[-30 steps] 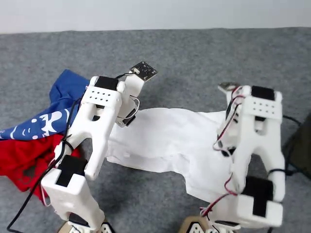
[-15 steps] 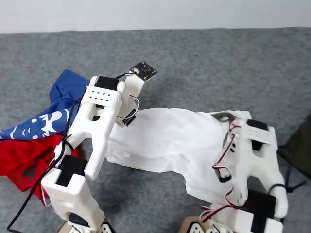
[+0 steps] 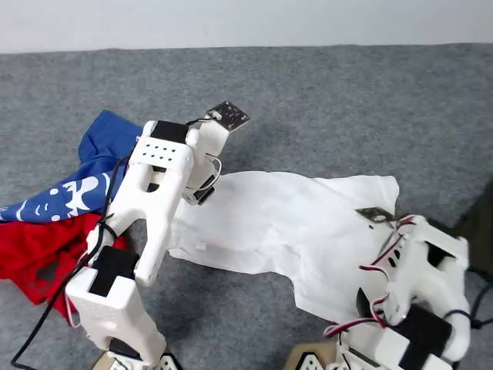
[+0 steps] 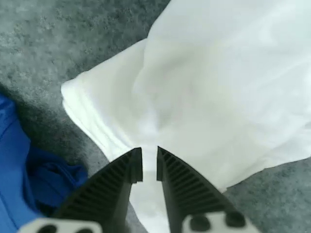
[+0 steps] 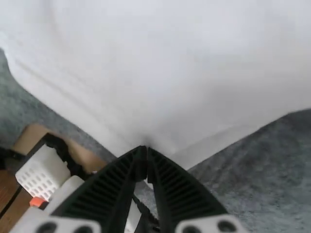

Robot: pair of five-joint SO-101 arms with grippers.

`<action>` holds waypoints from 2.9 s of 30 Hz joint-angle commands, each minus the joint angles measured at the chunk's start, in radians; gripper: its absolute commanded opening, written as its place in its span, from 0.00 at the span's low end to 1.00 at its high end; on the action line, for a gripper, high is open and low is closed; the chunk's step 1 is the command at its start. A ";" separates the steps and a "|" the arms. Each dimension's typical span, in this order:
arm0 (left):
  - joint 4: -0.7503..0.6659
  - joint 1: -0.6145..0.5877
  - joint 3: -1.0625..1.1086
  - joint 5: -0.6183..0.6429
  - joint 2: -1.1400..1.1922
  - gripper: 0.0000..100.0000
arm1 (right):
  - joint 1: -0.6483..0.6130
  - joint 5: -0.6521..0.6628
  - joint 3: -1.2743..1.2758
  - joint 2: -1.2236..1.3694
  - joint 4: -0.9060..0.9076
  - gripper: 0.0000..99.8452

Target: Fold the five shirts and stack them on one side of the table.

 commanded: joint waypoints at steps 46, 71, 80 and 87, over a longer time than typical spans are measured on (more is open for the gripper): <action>0.132 -0.086 -0.760 0.152 0.482 0.06 | 0.031 0.058 -0.130 -0.291 0.171 0.01; 0.253 0.081 -0.421 0.081 0.109 0.06 | 0.108 0.064 -0.137 -0.302 0.274 0.01; 0.252 0.054 -0.087 -0.253 -0.002 0.09 | 0.170 0.058 -0.137 -0.302 0.280 0.01; 0.189 0.104 0.028 -0.347 0.002 0.12 | 0.163 -0.014 -0.137 -0.302 0.283 0.01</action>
